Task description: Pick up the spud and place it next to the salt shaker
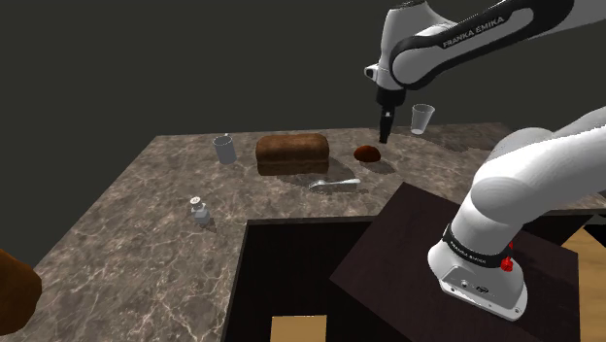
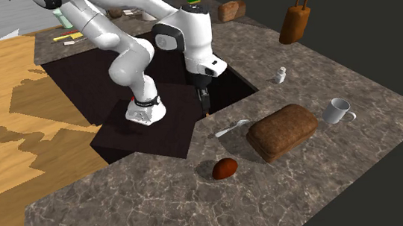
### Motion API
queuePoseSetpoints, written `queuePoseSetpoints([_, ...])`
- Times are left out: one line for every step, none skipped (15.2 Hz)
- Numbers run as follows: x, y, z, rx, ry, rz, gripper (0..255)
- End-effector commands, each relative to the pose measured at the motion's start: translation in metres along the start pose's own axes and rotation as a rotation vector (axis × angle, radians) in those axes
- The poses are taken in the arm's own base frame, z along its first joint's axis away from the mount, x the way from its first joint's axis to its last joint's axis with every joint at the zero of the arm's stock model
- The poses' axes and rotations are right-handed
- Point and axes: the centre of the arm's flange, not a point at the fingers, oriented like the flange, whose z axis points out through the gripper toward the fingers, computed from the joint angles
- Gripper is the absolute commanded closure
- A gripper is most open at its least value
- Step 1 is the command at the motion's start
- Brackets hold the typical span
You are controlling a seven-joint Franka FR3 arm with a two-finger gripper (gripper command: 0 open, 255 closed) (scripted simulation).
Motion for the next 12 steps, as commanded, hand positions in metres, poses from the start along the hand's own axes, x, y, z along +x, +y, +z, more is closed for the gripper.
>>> queuePoseSetpoints([0.001, 0.011, 0.024, -0.026, 0.006, -0.034, 0])
queuePoseSetpoints([0.001, 0.016, 0.035, -0.038, 0.008, -0.05, 0])
queuePoseSetpoints([0.001, 0.022, 0.046, -0.05, 0.009, -0.065, 0])
queuePoseSetpoints([0.001, 0.028, 0.057, -0.061, 0.01, -0.08, 0])
queuePoseSetpoints([0.001, 0.035, 0.067, -0.073, 0.012, -0.096, 0])
queuePoseSetpoints([0.002, 0.041, 0.078, -0.085, 0.013, -0.111, 0])
queuePoseSetpoints([0.002, 0.047, 0.088, -0.096, 0.015, -0.127, 0])
queuePoseSetpoints([0.003, 0.054, 0.099, -0.108, 0.016, -0.142, 0])
queuePoseSetpoints([0.004, 0.06, 0.109, -0.12, 0.017, -0.157, 0])
queuePoseSetpoints([0.005, 0.067, 0.119, -0.131, 0.019, -0.173, 0])
queuePoseSetpoints([0.006, 0.074, 0.129, -0.143, 0.02, -0.188, 0])
queuePoseSetpoints([0.007, 0.081, 0.14, -0.155, 0.021, -0.204, 0])
